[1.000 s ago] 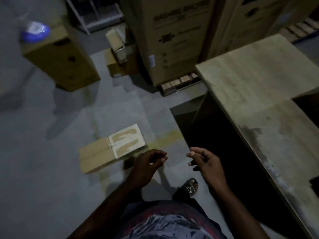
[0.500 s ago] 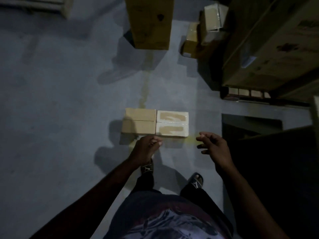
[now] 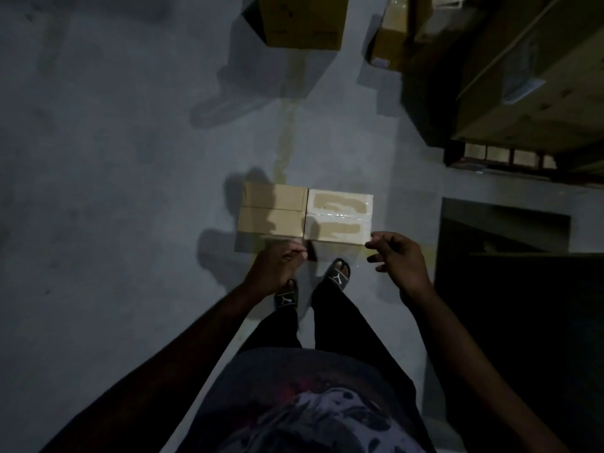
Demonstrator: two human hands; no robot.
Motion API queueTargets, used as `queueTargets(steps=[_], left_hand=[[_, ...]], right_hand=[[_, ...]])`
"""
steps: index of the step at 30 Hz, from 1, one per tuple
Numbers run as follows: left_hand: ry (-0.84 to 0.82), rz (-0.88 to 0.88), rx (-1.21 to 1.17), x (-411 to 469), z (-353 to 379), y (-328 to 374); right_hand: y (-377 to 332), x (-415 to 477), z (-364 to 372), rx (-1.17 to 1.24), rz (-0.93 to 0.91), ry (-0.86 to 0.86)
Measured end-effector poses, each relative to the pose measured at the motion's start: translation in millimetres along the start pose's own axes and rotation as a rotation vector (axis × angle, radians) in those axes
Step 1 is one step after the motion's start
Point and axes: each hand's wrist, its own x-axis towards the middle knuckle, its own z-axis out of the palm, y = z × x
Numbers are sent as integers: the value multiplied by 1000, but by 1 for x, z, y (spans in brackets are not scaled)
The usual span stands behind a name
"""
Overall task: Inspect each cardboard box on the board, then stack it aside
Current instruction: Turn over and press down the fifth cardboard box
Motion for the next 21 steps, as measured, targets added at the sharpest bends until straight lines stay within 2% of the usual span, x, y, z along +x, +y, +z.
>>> queueTargets(steps=[4, 11, 17, 21], left_hand=[[-30, -107, 87, 34, 15, 14], [-204, -132, 272, 140, 31, -1], [-333, -180, 447, 274, 74, -75], [-298, -299, 485, 358, 102, -149]], right_hand=[[7, 44, -14, 29, 54, 4], [46, 139, -18, -1, 167, 33], [121, 244, 1, -81, 229, 92], [191, 328, 27, -41, 341, 118]])
